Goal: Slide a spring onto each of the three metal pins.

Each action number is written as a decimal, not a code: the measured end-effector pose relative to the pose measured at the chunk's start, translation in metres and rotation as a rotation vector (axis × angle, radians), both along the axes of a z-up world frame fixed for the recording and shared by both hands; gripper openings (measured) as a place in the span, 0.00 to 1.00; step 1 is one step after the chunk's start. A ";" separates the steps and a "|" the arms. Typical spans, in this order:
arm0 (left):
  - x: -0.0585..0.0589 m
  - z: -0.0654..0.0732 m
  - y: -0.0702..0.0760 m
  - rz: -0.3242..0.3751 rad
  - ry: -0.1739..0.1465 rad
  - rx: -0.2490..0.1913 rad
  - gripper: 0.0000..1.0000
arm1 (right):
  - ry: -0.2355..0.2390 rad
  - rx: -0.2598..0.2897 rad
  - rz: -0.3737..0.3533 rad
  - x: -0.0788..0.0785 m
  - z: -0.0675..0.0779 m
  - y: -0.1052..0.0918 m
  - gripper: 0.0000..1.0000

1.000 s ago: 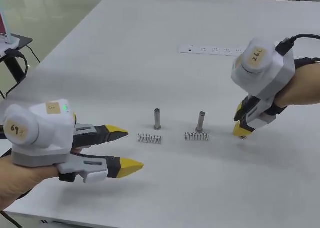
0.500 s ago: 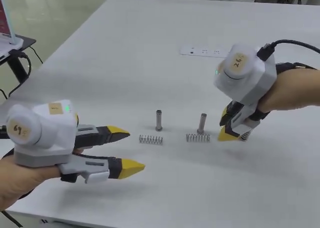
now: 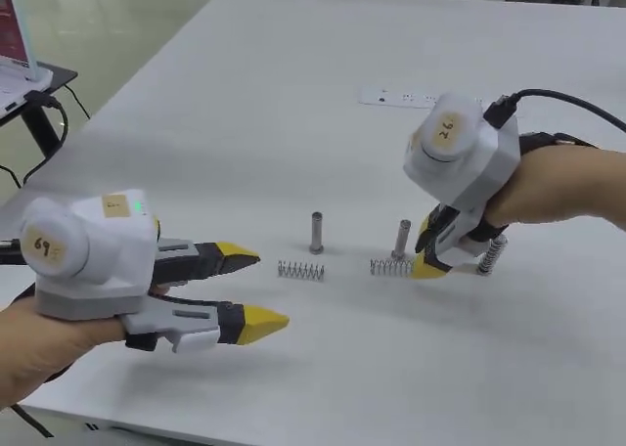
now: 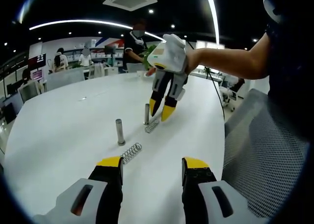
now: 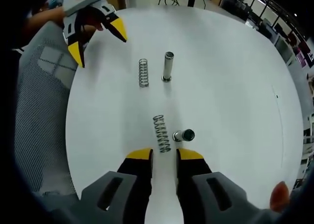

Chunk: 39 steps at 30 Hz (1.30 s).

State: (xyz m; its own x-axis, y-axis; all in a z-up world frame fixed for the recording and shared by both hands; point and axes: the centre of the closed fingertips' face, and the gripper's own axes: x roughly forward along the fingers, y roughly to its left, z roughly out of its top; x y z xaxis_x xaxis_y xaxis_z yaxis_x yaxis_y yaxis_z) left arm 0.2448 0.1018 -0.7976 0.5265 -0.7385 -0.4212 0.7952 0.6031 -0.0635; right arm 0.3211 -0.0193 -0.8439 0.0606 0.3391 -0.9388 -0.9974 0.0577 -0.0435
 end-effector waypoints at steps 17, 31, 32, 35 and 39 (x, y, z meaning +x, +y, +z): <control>0.002 -0.001 0.003 0.004 0.001 0.000 0.41 | 0.025 0.007 -0.007 -0.002 -0.010 0.006 0.13; 0.002 -0.002 0.004 0.004 0.001 0.001 0.40 | 0.026 0.012 0.013 -0.002 -0.017 0.005 0.08; 0.002 -0.002 0.004 0.002 0.001 0.001 0.40 | 0.028 0.012 0.014 -0.003 -0.017 0.005 0.08; 0.002 -0.002 0.003 -0.002 0.002 0.003 0.39 | 0.029 0.011 0.017 -0.006 -0.017 0.004 0.08; 0.001 -0.001 0.001 -0.011 0.002 0.008 0.39 | 0.028 0.007 0.024 -0.011 -0.014 0.002 0.08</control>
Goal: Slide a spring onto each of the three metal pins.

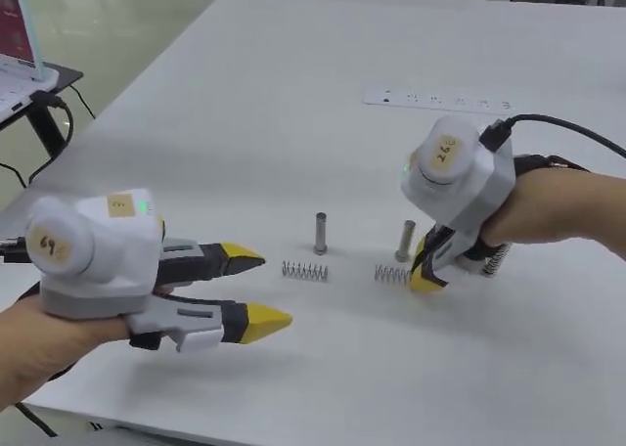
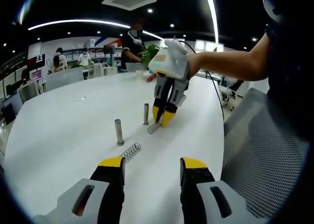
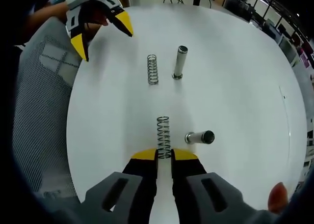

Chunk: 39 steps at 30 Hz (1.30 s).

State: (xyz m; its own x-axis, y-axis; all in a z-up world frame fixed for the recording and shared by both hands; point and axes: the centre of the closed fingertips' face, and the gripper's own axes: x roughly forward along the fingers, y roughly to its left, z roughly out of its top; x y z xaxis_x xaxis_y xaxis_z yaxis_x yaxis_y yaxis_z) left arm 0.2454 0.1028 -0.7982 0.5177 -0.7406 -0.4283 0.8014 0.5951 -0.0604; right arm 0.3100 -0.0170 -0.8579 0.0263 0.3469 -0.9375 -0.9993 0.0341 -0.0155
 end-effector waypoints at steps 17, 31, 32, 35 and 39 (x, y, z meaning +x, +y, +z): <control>-0.003 0.010 -0.010 -0.059 -0.010 0.021 0.37 | -0.024 0.027 0.026 -0.027 0.025 -0.002 0.08; 0.003 0.018 -0.032 -0.165 -0.030 0.047 0.35 | -0.028 0.044 0.010 -0.043 0.034 -0.004 0.08; 0.003 0.018 -0.033 -0.173 -0.030 0.049 0.35 | -0.027 0.047 0.007 -0.043 0.035 -0.004 0.08; 0.004 0.019 -0.038 -0.200 -0.035 0.059 0.34 | -0.029 0.055 0.003 -0.045 0.037 -0.003 0.08; 0.007 0.021 -0.046 -0.231 -0.042 0.065 0.34 | -0.025 0.068 -0.005 -0.047 0.039 0.000 0.08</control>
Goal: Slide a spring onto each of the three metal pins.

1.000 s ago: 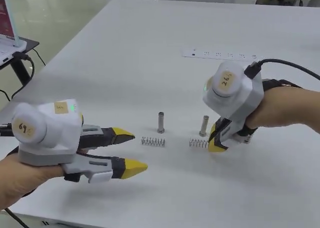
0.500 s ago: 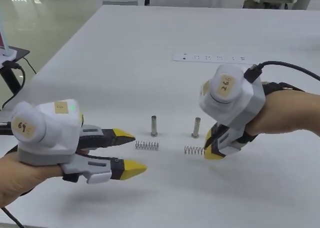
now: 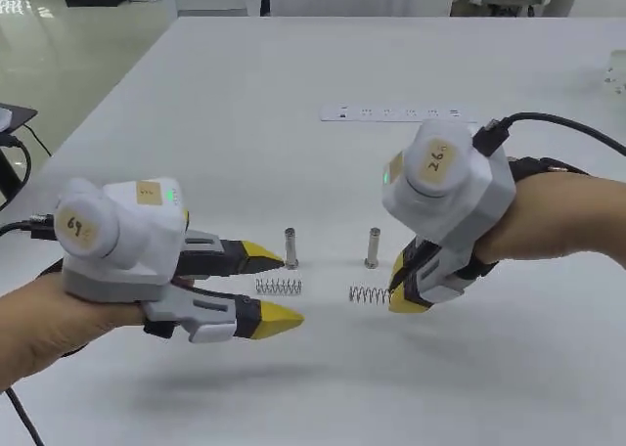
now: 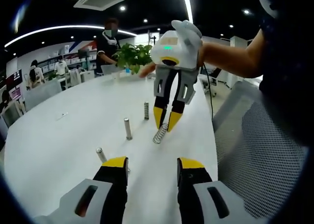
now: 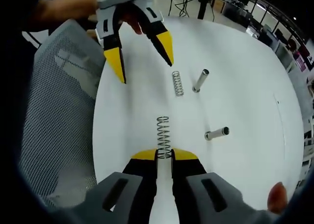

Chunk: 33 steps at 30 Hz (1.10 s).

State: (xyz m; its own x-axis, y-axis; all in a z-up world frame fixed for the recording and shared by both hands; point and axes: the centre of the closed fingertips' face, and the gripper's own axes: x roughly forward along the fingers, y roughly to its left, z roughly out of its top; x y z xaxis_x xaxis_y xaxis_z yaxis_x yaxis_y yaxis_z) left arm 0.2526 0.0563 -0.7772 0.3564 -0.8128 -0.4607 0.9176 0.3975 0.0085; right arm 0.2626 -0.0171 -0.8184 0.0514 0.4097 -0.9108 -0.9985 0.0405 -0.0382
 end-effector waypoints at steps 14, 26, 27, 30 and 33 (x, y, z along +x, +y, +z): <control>0.007 0.005 -0.033 -0.103 -0.018 0.016 0.31 | -0.010 0.052 -0.002 -0.003 0.015 0.007 0.08; 0.009 0.003 -0.044 -0.119 -0.020 0.011 0.26 | -0.021 0.079 0.024 -0.004 0.023 0.010 0.08; 0.008 0.003 -0.045 -0.119 -0.020 0.010 0.25 | -0.022 0.083 0.029 -0.004 0.024 0.011 0.08; 0.007 0.002 -0.047 -0.122 -0.023 0.010 0.24 | -0.026 0.094 0.039 -0.005 0.026 0.015 0.08; 0.006 0.003 -0.048 -0.123 -0.027 0.007 0.22 | -0.027 0.099 0.046 -0.005 0.028 0.017 0.08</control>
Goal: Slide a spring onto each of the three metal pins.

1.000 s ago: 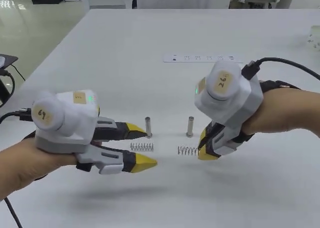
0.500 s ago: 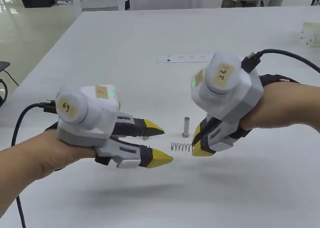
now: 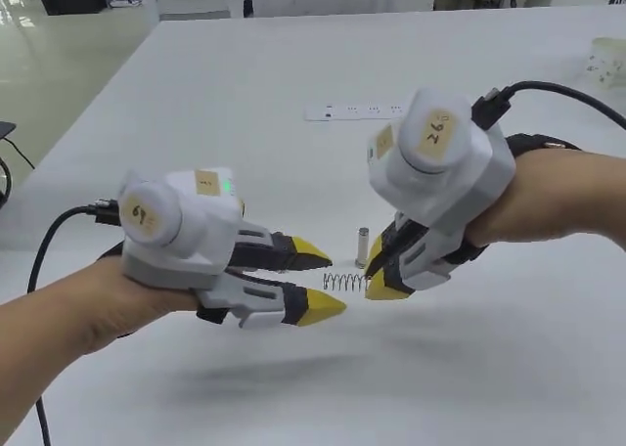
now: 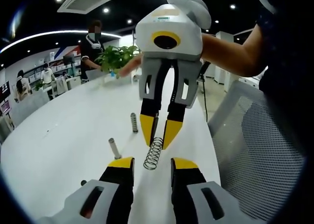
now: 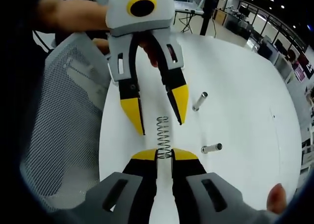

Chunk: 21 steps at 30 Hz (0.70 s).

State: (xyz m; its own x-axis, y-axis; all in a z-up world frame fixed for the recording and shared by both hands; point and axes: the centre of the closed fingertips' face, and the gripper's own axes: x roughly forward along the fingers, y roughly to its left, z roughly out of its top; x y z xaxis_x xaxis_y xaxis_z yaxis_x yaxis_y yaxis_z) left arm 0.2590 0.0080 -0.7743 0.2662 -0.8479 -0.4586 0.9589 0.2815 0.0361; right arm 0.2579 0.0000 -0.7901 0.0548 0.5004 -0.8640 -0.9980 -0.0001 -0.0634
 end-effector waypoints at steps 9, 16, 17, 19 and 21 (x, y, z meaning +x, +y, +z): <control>-0.002 0.002 -0.002 0.005 -0.015 -0.008 0.16 | -0.007 0.009 0.018 0.000 0.003 0.004 0.08; -0.001 0.001 0.000 0.011 -0.021 -0.002 0.08 | -0.015 0.003 0.037 -0.001 0.003 0.005 0.08; -0.001 0.001 0.000 0.010 -0.022 -0.003 0.07 | -0.017 0.000 0.041 -0.001 0.003 0.004 0.08; -0.001 0.002 0.000 0.007 -0.025 -0.005 0.04 | -0.017 -0.003 0.049 -0.002 0.002 0.004 0.08; -0.002 0.002 0.000 0.004 -0.031 -0.005 0.03 | -0.020 -0.003 0.049 -0.002 0.002 0.003 0.08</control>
State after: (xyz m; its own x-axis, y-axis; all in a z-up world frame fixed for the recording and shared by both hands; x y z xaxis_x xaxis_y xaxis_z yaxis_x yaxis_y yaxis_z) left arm 0.2575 0.0078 -0.7719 0.2832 -0.8493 -0.4456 0.9563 0.2852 0.0642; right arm 0.2560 0.0034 -0.7880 0.0475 0.5004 -0.8645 -0.9953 -0.0495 -0.0834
